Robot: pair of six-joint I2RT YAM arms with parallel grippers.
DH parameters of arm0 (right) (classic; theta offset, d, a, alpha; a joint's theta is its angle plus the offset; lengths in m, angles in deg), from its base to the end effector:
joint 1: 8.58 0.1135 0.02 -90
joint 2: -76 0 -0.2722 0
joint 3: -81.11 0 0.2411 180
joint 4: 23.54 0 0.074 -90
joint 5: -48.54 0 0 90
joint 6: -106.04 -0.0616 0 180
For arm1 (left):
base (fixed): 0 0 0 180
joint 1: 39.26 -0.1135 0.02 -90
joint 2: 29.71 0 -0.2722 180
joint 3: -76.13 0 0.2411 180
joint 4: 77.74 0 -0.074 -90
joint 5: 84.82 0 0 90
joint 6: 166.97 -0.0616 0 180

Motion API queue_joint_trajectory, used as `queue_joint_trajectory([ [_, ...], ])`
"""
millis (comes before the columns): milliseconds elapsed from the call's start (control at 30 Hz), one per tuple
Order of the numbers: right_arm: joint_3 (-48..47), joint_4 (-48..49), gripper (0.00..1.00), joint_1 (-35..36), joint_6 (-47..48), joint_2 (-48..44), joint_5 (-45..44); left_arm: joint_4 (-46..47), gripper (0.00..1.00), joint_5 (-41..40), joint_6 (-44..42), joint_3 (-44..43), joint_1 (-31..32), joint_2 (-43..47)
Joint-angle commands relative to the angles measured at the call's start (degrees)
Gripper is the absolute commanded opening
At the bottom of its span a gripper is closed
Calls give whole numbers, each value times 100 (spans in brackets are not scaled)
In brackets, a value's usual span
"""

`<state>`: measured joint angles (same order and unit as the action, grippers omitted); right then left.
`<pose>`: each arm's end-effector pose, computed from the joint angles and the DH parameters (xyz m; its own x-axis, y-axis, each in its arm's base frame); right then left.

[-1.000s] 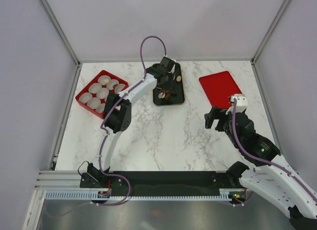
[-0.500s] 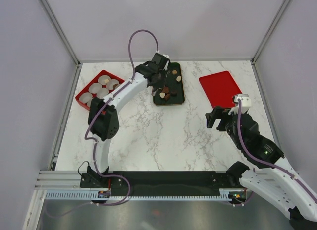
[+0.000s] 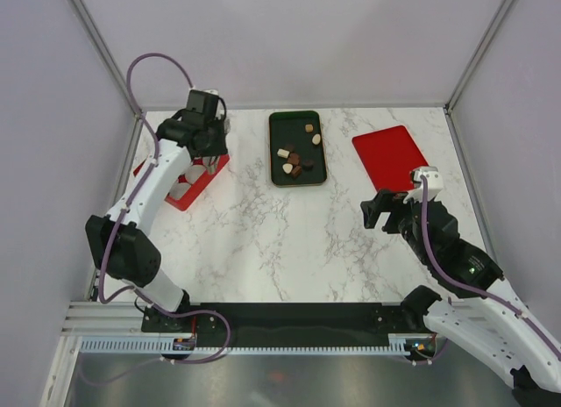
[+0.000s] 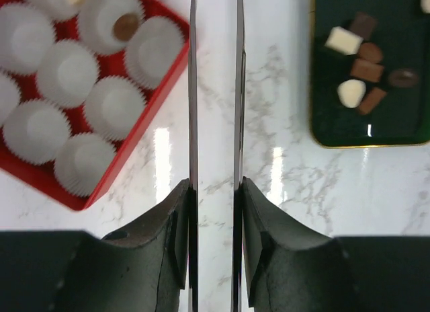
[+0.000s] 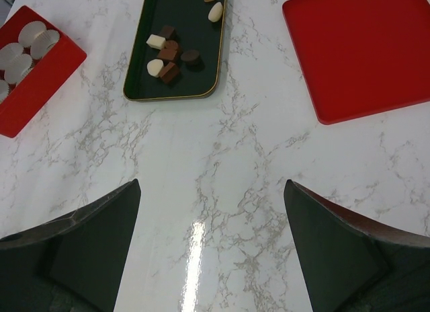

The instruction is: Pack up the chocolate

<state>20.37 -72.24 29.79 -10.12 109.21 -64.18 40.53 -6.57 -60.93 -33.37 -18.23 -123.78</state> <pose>0.1152 0.0608 0.3268 -0.3821 0.2162 -0.8985 -0.1356 0.9486 0.2859 0.3447 -0.1191 0.3521 -0.7093 -0.0171 -0.7047 0.0250 0.9985 -0.0494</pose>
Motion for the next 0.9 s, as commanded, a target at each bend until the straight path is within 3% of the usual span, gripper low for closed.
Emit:
queue_joint_trajectory([
  [0, -96, 123, 97, 13, -39, 62, 110, -191, 36, 181, 374, 613, -564, 502],
  [333, -140, 238, 96, 4, -74, 317, 303, -147, 37, 103, 375, 1668, -891, 1056],
  [867, -52, 255, 96, 4, -110, 203, 180, 205, 39, 261, 234, 1450, -935, 424],
])
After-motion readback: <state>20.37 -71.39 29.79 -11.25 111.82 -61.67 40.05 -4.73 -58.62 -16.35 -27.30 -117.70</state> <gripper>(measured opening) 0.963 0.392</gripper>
